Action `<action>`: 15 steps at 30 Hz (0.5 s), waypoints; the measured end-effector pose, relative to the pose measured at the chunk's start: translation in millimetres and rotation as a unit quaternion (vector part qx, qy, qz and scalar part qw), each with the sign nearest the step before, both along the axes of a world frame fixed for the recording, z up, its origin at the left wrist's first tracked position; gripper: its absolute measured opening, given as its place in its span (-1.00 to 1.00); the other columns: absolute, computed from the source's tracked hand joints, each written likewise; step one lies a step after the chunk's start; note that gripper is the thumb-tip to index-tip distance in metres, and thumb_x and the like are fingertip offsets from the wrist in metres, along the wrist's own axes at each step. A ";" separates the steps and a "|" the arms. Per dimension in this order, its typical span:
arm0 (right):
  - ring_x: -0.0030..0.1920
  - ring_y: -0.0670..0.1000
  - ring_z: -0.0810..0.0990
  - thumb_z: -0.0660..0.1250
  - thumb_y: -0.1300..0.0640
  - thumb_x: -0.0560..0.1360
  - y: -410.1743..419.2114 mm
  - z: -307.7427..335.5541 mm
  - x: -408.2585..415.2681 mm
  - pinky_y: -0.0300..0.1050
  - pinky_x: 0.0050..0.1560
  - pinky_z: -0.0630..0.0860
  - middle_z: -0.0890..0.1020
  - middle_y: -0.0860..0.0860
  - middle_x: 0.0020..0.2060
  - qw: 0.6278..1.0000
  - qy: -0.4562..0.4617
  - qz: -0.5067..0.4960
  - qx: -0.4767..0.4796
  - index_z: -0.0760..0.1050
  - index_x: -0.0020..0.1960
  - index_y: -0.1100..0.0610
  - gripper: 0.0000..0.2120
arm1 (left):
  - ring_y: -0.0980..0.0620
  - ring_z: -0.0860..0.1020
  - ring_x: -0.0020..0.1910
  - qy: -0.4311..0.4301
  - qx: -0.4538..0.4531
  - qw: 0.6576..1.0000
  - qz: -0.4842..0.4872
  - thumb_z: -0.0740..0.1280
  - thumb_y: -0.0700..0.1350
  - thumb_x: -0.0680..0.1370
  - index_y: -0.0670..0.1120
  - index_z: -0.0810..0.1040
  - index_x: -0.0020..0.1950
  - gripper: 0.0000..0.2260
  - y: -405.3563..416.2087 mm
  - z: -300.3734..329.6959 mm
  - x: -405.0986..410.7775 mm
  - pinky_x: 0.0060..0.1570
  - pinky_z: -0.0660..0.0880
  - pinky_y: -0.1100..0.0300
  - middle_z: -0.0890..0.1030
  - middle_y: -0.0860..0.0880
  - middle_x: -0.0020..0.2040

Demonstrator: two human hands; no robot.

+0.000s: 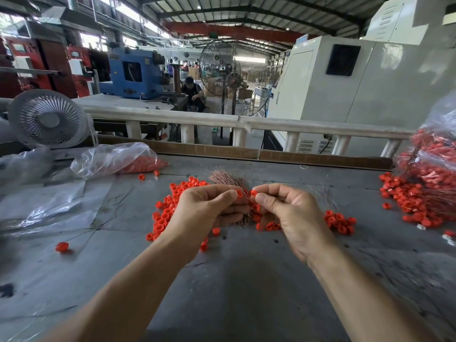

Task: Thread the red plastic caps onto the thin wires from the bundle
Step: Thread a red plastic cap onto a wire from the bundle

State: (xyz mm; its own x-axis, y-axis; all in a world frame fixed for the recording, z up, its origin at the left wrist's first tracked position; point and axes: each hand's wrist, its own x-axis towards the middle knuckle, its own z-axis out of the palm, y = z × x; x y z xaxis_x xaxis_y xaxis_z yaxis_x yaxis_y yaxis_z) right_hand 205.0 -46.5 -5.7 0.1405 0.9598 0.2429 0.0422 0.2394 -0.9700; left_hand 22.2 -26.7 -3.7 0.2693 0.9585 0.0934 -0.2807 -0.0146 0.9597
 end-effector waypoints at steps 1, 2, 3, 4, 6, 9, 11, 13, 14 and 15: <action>-0.24 -0.05 0.61 0.47 0.26 0.51 -0.7 0.5 -0.8 0.10 -0.20 0.62 0.70 0.01 -0.28 1.000 -0.003 -0.004 0.004 0.72 -0.08 0.09 -0.90 | -0.13 0.73 0.01 0.003 0.002 1.000 -0.001 0.36 -0.21 0.62 -0.17 0.68 0.10 -0.87 -0.2 -0.1 0.3 -0.07 0.67 0.14 0.74 -0.20 -0.02; -0.24 -0.05 0.61 0.47 0.26 0.51 -1.7 0.9 -1.5 0.09 -0.21 0.62 0.69 0.01 -0.29 1.000 -0.007 -0.008 0.009 0.72 -0.08 0.10 -0.91 | -0.12 0.73 0.02 0.006 0.003 1.000 -0.001 0.36 -0.21 0.62 -0.16 0.69 0.10 -0.87 -0.4 0.0 0.4 -0.07 0.67 0.14 0.74 -0.20 -0.02; -0.25 -0.05 0.61 0.48 0.25 0.52 -2.4 1.4 -2.3 0.07 -0.22 0.62 0.69 0.01 -0.29 1.000 -0.012 -0.011 0.015 0.71 -0.08 0.10 -0.92 | -0.12 0.73 0.02 0.008 0.004 1.000 -0.002 0.35 -0.21 0.62 -0.16 0.69 0.10 -0.87 -0.8 0.0 0.6 -0.06 0.67 0.15 0.74 -0.19 -0.02; -0.25 -0.05 0.62 0.48 0.24 0.52 -3.0 1.8 -3.1 0.04 -0.23 0.63 0.69 0.01 -0.30 0.999 -0.020 -0.015 0.022 0.70 -0.09 0.09 -0.93 | -0.12 0.73 0.02 0.009 0.006 1.000 -0.002 0.35 -0.21 0.62 -0.15 0.69 0.10 -0.87 -1.0 0.1 0.9 -0.07 0.67 0.15 0.74 -0.19 -0.02; -0.27 -0.05 0.63 0.49 0.22 0.52 -4.3 2.3 -4.5 0.03 -0.24 0.64 0.68 0.00 -0.33 0.998 -0.038 -0.023 0.042 0.70 -0.10 0.07 -0.93 | -0.11 0.73 0.01 0.010 0.011 1.000 -0.004 0.35 -0.21 0.63 -0.15 0.69 0.09 -0.87 -2.0 0.6 1.5 -0.07 0.67 0.16 0.74 -0.18 -0.02; -0.27 -0.08 0.64 0.51 0.18 0.50 -6.2 2.1 -6.9 0.12 -0.20 0.69 0.70 -0.06 -0.31 0.993 -0.077 -0.046 0.076 0.70 -0.11 0.01 -0.92 | -0.11 0.74 -0.01 0.016 0.028 0.999 -0.004 0.35 -0.22 0.63 -0.14 0.70 0.08 -0.86 -4.5 1.3 2.7 -0.08 0.67 0.17 0.75 -0.18 -0.03; -0.26 -0.08 0.66 0.52 0.17 0.49 -7.1 1.5 -8.2 0.16 -0.18 0.69 0.72 -0.08 -0.28 0.988 -0.102 -0.062 0.095 0.71 -0.11 -0.04 -0.90 | -0.10 0.74 -0.02 0.016 0.037 0.999 0.000 0.34 -0.24 0.62 -0.16 0.70 0.08 -0.86 -6.3 2.0 3.9 -0.10 0.66 0.19 0.75 -0.19 -0.05; -0.25 -0.04 0.68 0.52 0.18 0.49 -7.5 1.4 -9.3 0.16 -0.16 0.68 0.73 -0.10 -0.25 0.984 -0.119 -0.070 0.111 0.70 -0.11 -0.07 -0.86 | -0.11 0.74 -0.03 0.021 0.047 0.999 0.009 0.34 -0.25 0.62 -0.18 0.69 0.10 -0.86 -7.4 2.8 4.8 -0.11 0.66 0.19 0.75 -0.19 -0.05; -0.24 -0.04 0.68 0.52 0.20 0.50 -7.5 1.4 -9.8 0.15 -0.14 0.68 0.73 -0.11 -0.24 0.983 -0.122 -0.073 0.116 0.70 -0.11 -0.08 -0.83 | -0.12 0.74 -0.03 0.022 0.050 0.998 0.011 0.34 -0.25 0.62 -0.19 0.69 0.10 -0.86 -7.8 3.3 5.1 -0.10 0.66 0.19 0.75 -0.19 -0.05; -0.23 -0.07 0.69 0.51 0.21 0.50 -7.5 1.5 -10.1 0.13 -0.12 0.69 0.73 -0.12 -0.24 0.982 -0.124 -0.073 0.119 0.70 -0.12 -0.09 -0.82 | -0.12 0.74 -0.03 0.021 0.052 0.998 0.013 0.34 -0.25 0.62 -0.20 0.69 0.11 -0.86 -8.2 3.7 5.2 -0.10 0.67 0.19 0.75 -0.19 -0.05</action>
State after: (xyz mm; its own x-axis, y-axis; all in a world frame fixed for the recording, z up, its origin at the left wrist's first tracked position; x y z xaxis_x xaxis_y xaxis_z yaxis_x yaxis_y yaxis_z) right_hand 194.9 -54.0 -4.2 0.1811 0.8452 0.5029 0.3205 0.4327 -0.8427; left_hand 27.4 -34.9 0.0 0.2509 0.9508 0.1815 -0.2380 -0.1211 0.9637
